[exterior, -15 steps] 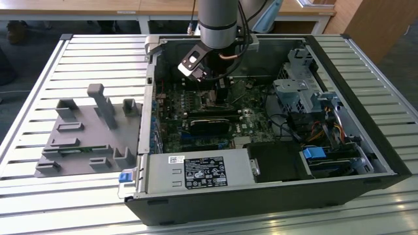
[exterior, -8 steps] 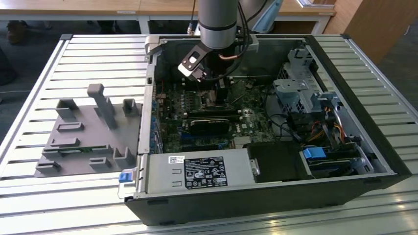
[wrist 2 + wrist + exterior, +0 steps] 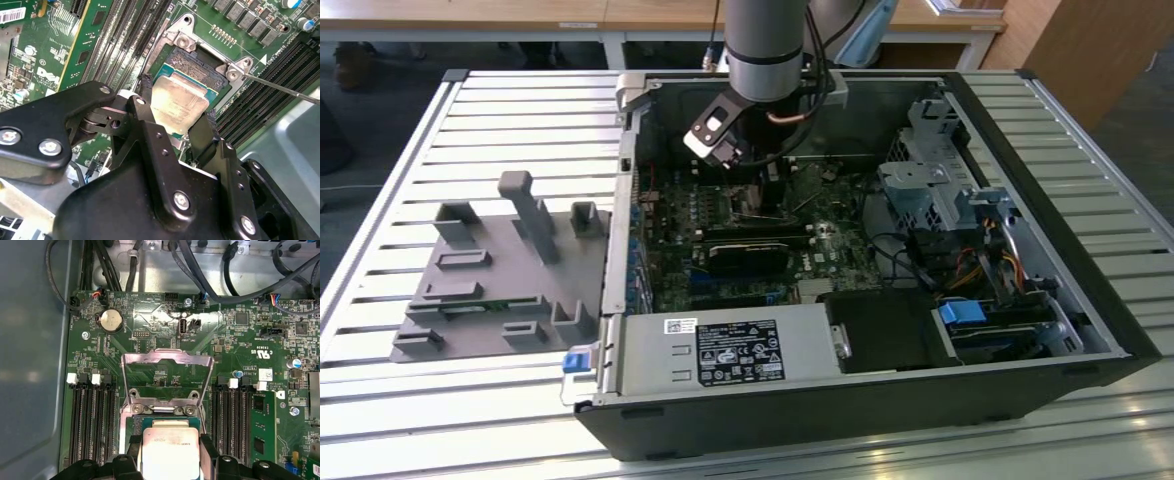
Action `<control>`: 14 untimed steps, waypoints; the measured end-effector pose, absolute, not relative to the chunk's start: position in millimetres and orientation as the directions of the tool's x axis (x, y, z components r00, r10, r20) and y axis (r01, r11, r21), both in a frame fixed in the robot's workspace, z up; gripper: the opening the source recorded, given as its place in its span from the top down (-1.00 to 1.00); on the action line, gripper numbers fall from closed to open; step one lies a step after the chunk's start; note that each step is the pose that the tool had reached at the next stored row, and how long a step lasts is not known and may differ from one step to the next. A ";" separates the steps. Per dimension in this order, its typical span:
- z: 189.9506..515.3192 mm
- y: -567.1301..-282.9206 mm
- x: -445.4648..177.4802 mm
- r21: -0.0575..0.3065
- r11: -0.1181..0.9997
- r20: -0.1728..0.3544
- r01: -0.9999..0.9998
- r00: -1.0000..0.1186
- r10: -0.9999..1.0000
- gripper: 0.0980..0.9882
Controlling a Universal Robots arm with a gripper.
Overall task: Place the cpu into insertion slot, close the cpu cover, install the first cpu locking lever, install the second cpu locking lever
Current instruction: 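Place the cpu into insertion slot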
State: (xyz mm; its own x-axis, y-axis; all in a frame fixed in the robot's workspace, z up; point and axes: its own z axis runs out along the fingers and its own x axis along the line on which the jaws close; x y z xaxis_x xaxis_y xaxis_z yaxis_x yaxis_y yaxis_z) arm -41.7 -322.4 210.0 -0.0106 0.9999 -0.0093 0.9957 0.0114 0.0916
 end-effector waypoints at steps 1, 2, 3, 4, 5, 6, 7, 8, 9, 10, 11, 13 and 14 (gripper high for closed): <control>209.6 -322.2 -41.7 0.092 0.011 -0.010 0.996 -0.011 1.000 0.00; 209.1 -321.8 -41.7 0.092 0.011 -0.011 0.996 -0.010 1.000 0.00; 208.6 -321.4 -41.7 0.091 0.012 -0.012 0.996 -0.011 1.000 0.00; 208.0 -320.8 -41.7 0.092 0.012 -0.012 0.996 -0.011 1.000 0.00; 207.4 -320.3 -41.7 0.092 0.012 -0.012 0.996 -0.011 1.000 0.00; 207.0 -319.9 -41.7 0.092 0.012 -0.012 0.996 -0.011 1.000 0.00; 206.6 -319.5 -41.7 0.091 0.012 -0.012 0.996 -0.011 1.000 0.00; 206.1 -319.3 -41.6 0.091 0.012 -0.012 0.996 -0.011 1.000 0.00; 205.5 -319.2 -41.8 0.091 0.012 -0.012 0.996 -0.011 1.000 0.00; 204.8 -319.1 -42.2 0.091 0.011 -0.012 0.996 -0.010 1.000 0.00; 204.1 -319.0 -42.7 0.091 0.010 -0.012 0.996 -0.009 1.000 0.00; 202.7 -318.8 -43.8 0.091 0.006 -0.012 0.996 -0.005 1.000 0.00; 202.0 -318.6 -44.1 0.091 0.004 -0.012 0.996 -0.003 1.000 0.00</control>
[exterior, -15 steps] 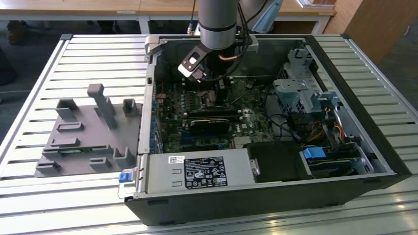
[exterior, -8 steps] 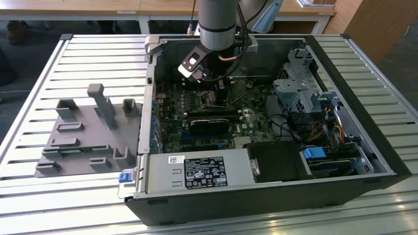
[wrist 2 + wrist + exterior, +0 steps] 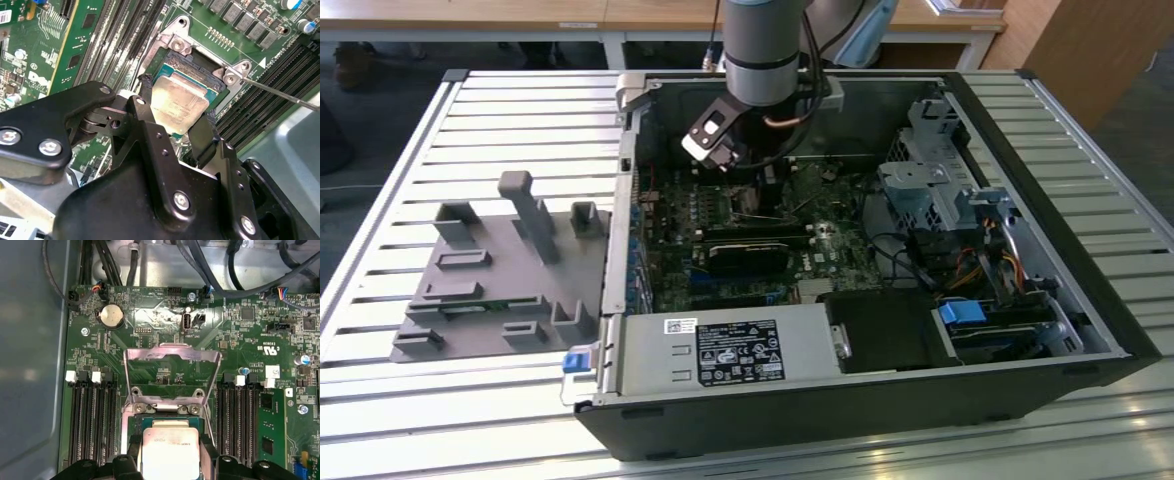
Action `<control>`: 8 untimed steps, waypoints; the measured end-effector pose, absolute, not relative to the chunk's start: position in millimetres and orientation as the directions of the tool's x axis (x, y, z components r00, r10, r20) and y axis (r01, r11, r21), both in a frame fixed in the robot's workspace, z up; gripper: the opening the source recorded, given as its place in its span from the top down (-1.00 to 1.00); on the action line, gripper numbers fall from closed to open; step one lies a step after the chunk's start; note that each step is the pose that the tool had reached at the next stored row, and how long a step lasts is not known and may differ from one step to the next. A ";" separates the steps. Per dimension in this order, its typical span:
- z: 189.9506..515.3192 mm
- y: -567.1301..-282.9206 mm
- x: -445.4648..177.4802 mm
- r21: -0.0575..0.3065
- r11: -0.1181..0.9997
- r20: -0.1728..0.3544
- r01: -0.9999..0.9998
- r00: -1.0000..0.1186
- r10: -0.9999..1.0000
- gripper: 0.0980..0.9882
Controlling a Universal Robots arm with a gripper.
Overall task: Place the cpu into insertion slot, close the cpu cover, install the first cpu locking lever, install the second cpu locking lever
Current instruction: 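Place the cpu into insertion slot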
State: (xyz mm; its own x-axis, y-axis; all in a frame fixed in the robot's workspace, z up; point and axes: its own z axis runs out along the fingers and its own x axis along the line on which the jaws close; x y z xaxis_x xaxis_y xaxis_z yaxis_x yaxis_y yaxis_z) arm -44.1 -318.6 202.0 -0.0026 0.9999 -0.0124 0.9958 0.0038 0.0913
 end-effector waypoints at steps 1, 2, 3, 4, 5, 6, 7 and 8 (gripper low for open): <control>201.5 -318.5 -44.3 0.091 0.003 -0.012 0.996 -0.001 1.000 0.00; 200.9 -318.4 -44.4 0.091 0.002 -0.012 0.996 -0.001 1.000 0.00; 200.2 -318.3 -44.3 0.091 0.002 -0.012 0.996 -0.001 1.000 0.00; 199.5 -318.1 -44.4 0.091 0.002 -0.012 0.996 -0.001 1.000 0.00; 198.8 -317.8 -44.5 0.091 0.002 -0.012 0.996 -0.001 1.000 0.00; 198.3 -317.5 -44.5 0.091 0.002 -0.012 0.996 -0.001 1.000 0.00; 197.9 -317.3 -44.6 0.091 0.002 -0.012 0.996 -0.001 1.000 0.00; 197.5 -317.2 -44.8 0.091 0.002 -0.012 0.996 -0.001 1.000 0.00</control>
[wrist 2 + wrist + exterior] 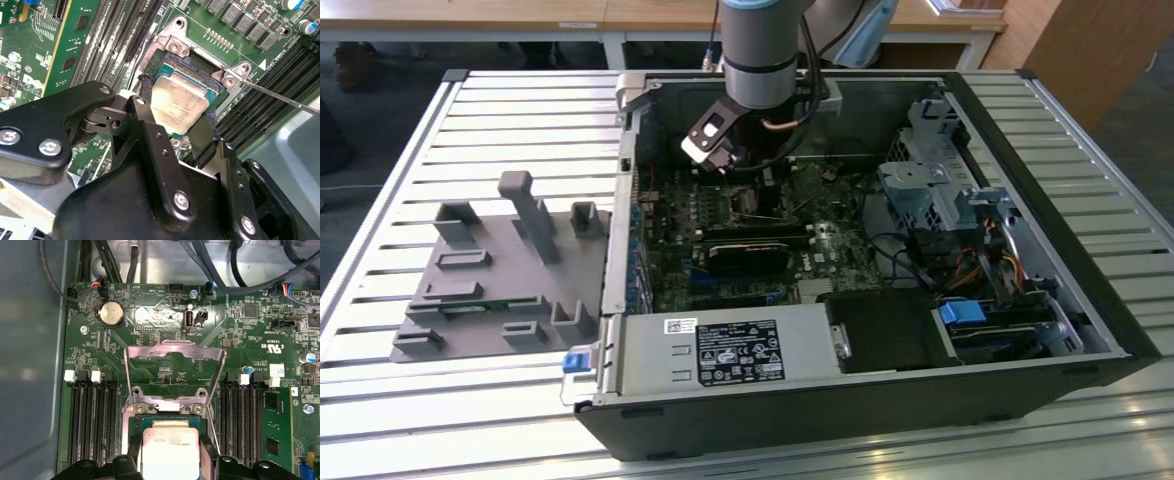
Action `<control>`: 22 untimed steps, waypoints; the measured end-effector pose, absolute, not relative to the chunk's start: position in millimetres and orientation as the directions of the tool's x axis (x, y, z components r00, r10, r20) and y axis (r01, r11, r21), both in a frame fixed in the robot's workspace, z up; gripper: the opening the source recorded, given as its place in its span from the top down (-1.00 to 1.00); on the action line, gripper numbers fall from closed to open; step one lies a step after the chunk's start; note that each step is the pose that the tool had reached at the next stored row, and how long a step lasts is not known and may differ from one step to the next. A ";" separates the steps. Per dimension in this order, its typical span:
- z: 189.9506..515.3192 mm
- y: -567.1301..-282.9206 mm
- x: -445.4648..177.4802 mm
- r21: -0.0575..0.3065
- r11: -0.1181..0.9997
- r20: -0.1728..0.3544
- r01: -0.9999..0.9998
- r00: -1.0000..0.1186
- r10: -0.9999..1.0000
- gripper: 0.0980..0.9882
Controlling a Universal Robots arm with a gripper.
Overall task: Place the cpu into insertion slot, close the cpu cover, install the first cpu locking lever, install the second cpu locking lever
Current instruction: 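Place the cpu into insertion slot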
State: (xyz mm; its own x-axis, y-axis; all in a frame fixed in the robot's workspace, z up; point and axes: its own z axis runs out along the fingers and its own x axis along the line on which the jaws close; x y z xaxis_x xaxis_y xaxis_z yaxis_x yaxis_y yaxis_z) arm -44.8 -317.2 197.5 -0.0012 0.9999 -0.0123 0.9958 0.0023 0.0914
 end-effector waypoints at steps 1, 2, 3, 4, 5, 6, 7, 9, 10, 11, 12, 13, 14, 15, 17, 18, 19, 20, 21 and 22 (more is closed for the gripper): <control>197.1 -317.1 -45.1 0.091 0.002 -0.012 0.996 -0.001 1.000 0.00; 196.8 -317.2 -45.5 0.091 0.002 -0.012 0.996 -0.001 1.000 0.00; 196.5 -317.2 -45.8 0.091 0.002 -0.012 0.996 -0.001 1.000 0.00; 196.2 -317.1 -46.0 0.091 0.002 -0.012 0.996 -0.001 1.000 0.00; 195.7 -317.1 -46.0 0.092 0.002 -0.012 0.996 -0.001 1.000 0.00; 195.3 -317.1 -46.0 0.092 0.003 -0.012 0.996 -0.001 1.000 0.00; 195.0 -317.1 -46.0 0.091 0.002 -0.012 0.996 -0.001 1.000 0.00; 194.4 -317.1 -46.1 0.091 0.002 -0.012 0.996 -0.001 1.000 0.00; 194.2 -317.1 -46.1 0.091 0.002 -0.012 0.996 -0.001 1.000 0.00; 194.2 -317.1 -46.1 0.091 0.002 -0.012 0.996 -0.001 1.000 0.00; 194.2 -317.1 -46.1 0.091 0.002 -0.013 0.996 -0.001 1.000 0.00; 194.1 -317.1 -46.0 0.091 0.002 -0.012 0.996 -0.001 1.000 0.00; 194.0 -317.1 -46.1 0.091 0.002 -0.012 0.996 -0.001 1.000 0.00; 194.0 -317.1 -46.1 0.091 0.002 -0.012 0.996 -0.001 1.000 0.00; 194.0 -317.1 -46.1 0.091 0.002 -0.012 0.996 -0.001 1.000 0.00; 193.9 -317.1 -46.0 0.091 0.002 -0.012 0.996 -0.001 1.000 -0.02; 193.9 -317.1 -46.0 0.091 0.002 -0.012 0.996 -0.001 1.000 -0.02; 193.8 -317.1 -46.0 0.091 0.002 -0.012 0.996 -0.001 1.000 -0.02; 193.7 -317.1 -45.9 0.091 0.002 -0.012 0.996 -0.001 1.000 -0.02; 193.5 -317.1 -45.8 0.091 0.002 -0.012 0.996 -0.001 1.000 -0.16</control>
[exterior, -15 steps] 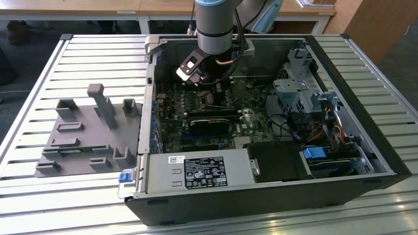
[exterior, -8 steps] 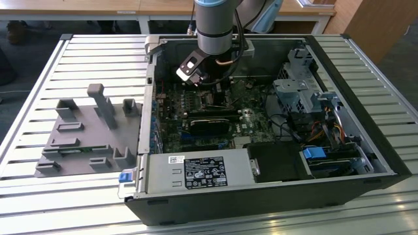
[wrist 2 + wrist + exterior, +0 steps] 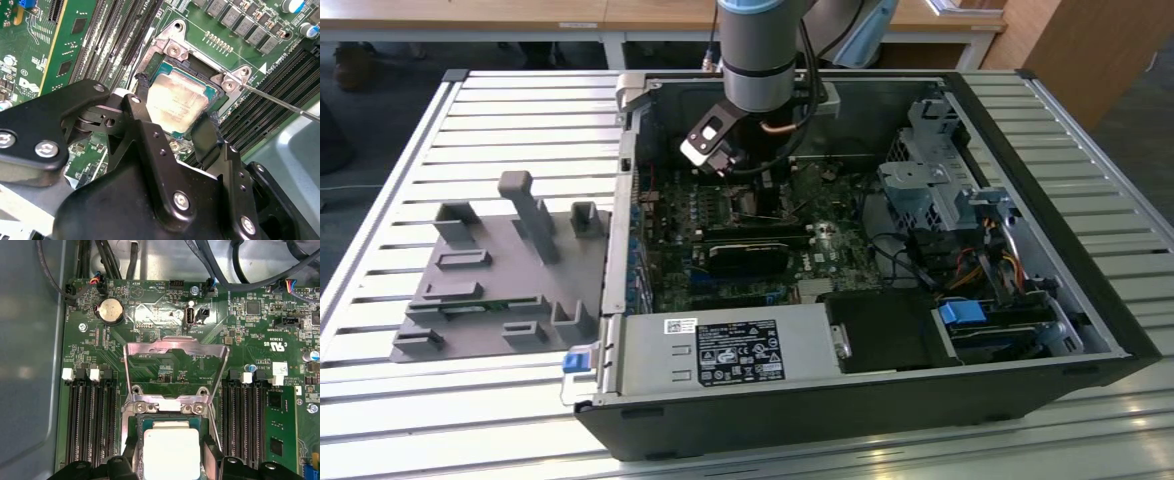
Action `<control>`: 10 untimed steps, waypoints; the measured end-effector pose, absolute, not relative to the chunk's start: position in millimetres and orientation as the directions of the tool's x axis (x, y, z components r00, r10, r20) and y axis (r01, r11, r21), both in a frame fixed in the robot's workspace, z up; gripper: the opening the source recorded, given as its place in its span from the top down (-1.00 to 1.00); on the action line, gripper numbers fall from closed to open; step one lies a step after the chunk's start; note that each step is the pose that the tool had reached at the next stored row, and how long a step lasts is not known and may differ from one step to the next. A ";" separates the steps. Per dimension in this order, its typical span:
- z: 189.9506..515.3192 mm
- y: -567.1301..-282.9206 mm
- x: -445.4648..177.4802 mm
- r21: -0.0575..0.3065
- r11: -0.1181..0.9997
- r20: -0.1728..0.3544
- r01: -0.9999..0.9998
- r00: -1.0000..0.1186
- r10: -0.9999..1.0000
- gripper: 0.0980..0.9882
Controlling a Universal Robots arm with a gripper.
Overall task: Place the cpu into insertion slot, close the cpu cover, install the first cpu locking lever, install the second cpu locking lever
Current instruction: 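Place the cpu into insertion slot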
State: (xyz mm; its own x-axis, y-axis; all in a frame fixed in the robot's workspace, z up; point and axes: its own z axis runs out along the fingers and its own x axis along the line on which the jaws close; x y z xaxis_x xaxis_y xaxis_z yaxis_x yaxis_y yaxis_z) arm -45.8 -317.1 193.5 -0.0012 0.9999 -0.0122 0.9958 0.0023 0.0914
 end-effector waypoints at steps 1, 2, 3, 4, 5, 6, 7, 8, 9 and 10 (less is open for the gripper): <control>193.4 -317.1 -45.6 0.091 0.002 -0.012 0.996 -0.001 1.000 -0.16; 193.3 -317.1 -45.5 0.091 0.002 -0.012 0.996 -0.001 1.000 -0.16; 193.1 -316.9 -45.4 0.091 0.002 -0.012 0.996 -0.001 1.000 -0.16; 193.0 -316.7 -45.3 0.091 0.002 -0.012 0.996 -0.001 1.000 -0.16; 193.0 -316.4 -45.3 0.091 0.002 -0.012 0.996 -0.001 1.000 -0.16; 192.9 -316.0 -45.3 0.091 0.002 -0.012 0.996 -0.001 1.000 -0.16; 192.7 -315.7 -45.2 0.091 0.002 -0.012 0.996 -0.001 1.000 -0.16; 192.7 -315.6 -45.2 0.091 0.002 -0.012 0.996 -0.001 1.000 -0.16; 192.7 -315.6 -45.3 0.091 0.002 -0.012 0.996 -0.001 1.000 -0.13; 192.8 -315.6 -45.3 0.091 0.002 -0.013 0.996 -0.001 1.000 -0.13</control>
